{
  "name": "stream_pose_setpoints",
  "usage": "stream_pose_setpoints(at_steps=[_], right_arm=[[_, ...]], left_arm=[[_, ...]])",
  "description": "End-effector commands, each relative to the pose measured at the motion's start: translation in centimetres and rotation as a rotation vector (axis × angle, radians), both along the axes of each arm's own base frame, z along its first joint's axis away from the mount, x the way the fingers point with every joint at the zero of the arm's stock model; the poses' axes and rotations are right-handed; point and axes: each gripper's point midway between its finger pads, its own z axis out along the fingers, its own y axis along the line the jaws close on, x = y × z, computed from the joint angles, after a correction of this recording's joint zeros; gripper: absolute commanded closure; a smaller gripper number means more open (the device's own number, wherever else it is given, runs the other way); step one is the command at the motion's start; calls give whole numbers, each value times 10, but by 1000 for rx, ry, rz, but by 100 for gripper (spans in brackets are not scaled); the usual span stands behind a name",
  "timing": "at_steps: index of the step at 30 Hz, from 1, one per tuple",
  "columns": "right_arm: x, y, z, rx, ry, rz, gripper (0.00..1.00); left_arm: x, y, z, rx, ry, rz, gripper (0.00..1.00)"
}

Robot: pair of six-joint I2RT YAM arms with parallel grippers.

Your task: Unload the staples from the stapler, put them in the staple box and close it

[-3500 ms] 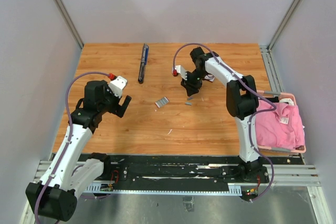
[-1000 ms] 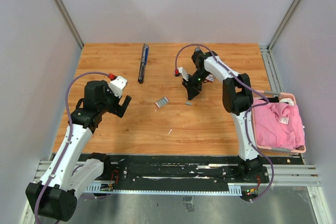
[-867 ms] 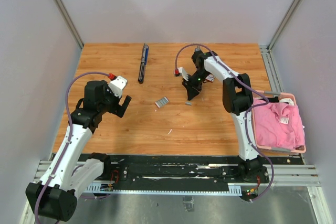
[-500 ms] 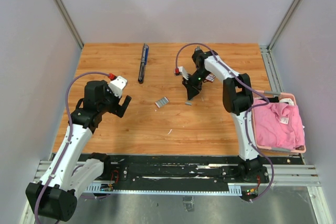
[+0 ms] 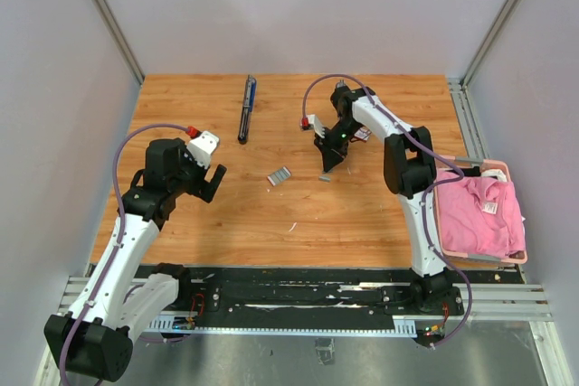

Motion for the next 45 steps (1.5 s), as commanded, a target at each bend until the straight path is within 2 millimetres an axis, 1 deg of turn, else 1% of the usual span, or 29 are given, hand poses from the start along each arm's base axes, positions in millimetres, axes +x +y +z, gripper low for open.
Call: stream_pose_setpoints(at_steps=[1, 7, 14, 19, 29, 45], right_arm=[[0, -7, -4, -17, 17, -10, 83], [-4, -10, -9, -35, 25, 3, 85], [-9, -12, -8, -38, 17, 19, 85], [-11, -13, -12, -52, 6, 27, 86], [-12, -11, -8, -50, -48, 48, 86], [-17, -12, -4, -56, -105, 99, 83]], left_arm=[[2, 1, 6, -1, -31, -1, 2], [2, 1, 6, -2, -31, -2, 2], [2, 0, 6, -3, -32, -1, 2], [2, 0, 7, -4, -33, -1, 2], [2, 0, 7, -4, -35, -3, 2], [1, -1, 7, -6, -34, -7, 2]])
